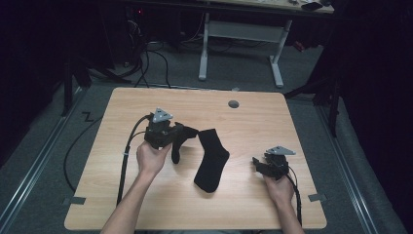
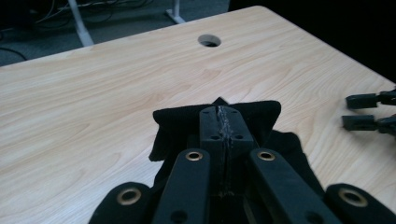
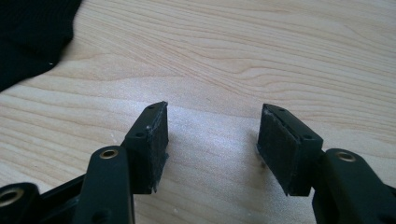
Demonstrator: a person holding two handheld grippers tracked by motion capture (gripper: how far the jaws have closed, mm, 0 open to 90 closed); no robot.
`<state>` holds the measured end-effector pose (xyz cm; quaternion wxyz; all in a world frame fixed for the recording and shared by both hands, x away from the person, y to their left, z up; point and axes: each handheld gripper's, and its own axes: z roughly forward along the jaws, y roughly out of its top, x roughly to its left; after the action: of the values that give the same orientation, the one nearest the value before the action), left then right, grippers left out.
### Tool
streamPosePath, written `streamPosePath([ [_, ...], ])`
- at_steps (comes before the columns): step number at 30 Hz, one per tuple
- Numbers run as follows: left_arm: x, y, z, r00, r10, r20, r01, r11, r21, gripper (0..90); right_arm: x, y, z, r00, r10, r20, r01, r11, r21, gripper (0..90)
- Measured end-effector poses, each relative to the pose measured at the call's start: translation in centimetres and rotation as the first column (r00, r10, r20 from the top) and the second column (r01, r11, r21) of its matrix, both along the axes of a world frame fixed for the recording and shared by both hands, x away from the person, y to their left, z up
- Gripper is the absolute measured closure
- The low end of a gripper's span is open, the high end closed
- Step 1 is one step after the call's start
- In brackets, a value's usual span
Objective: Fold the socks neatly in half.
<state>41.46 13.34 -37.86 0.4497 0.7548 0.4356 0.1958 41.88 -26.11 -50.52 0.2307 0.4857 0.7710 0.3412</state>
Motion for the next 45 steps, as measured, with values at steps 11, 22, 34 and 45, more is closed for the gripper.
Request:
streamPosePath([
  [11, -0.2, -2.2, 0.6, 0.9991, -0.043, 0.003, 0.043, 0.9987, -0.029, 89.0, 0.0, 0.0, 0.0, 1.0000, 0.002, 0.000, -0.002, 1.0000, 0.000, 43.1],
  [22, 0.3, -5.5, -1.1, 0.9962, -0.083, -0.024, 0.082, 0.9954, -0.048, 88.8, 0.0, 0.1, 0.0, 1.0000, 0.006, 0.002, -0.006, 1.0000, -0.005, 43.1],
  [34, 0.2, -8.5, -6.5, 0.9826, -0.125, -0.137, 0.124, 0.9922, -0.015, 88.0, 0.0, 0.1, 0.0, 1.0000, 0.006, 0.005, -0.006, 1.0000, -0.006, 43.1],
  [45, -0.8, -8.2, -8.9, 0.9674, -0.165, -0.192, 0.168, 0.9857, 0.000, 71.5, -0.1, 0.3, 0.0, 0.9996, 0.029, 0.006, -0.029, 0.9996, -0.001, 53.1],
])
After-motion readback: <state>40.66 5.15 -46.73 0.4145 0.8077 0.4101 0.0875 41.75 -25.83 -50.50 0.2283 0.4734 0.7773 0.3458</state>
